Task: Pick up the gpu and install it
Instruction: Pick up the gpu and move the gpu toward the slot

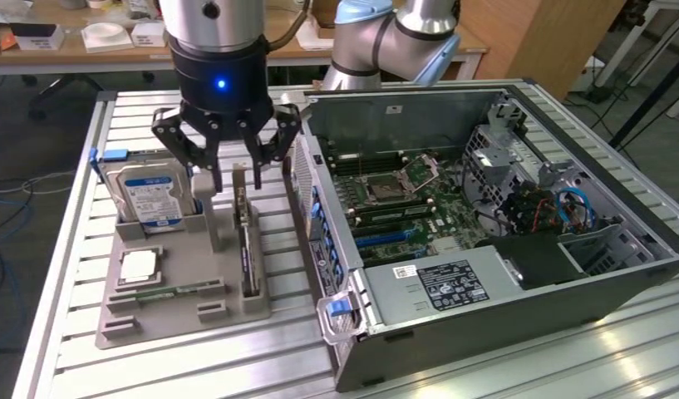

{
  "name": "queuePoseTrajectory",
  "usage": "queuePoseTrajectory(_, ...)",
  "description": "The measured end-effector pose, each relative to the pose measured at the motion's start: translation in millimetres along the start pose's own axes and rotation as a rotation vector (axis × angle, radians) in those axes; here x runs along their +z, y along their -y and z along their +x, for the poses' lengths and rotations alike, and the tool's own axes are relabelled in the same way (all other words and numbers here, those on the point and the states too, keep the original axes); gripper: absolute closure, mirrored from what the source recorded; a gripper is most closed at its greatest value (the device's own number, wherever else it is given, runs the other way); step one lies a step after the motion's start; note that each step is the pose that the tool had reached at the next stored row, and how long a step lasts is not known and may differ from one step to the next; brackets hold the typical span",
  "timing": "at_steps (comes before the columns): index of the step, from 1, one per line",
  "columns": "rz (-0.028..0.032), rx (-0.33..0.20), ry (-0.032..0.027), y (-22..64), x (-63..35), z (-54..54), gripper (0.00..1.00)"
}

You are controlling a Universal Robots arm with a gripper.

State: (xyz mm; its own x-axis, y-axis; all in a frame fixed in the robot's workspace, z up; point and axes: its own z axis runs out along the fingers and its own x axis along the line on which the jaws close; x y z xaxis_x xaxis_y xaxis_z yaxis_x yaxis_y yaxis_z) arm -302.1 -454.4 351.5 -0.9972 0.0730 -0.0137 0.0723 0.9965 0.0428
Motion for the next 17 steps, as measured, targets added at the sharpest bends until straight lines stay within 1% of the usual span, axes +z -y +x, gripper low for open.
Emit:
queuePoseTrajectory(5, 0.0, 0.0, 0.0001, 8.6, 4.9, -0.5, 0.51)
queuePoseTrajectory(6, -0.0001, 0.0, 0.0, 25.0, 15.7, -1.5, 0.51)
queuePoseTrajectory(11, -0.0002, 0.0, 0.0002, 29.7, 20.8, -1.8, 0.51)
queuePoseTrajectory(17, 0.0002, 0.0, 0.0001, 31.1, 22.4, -1.9, 0.51)
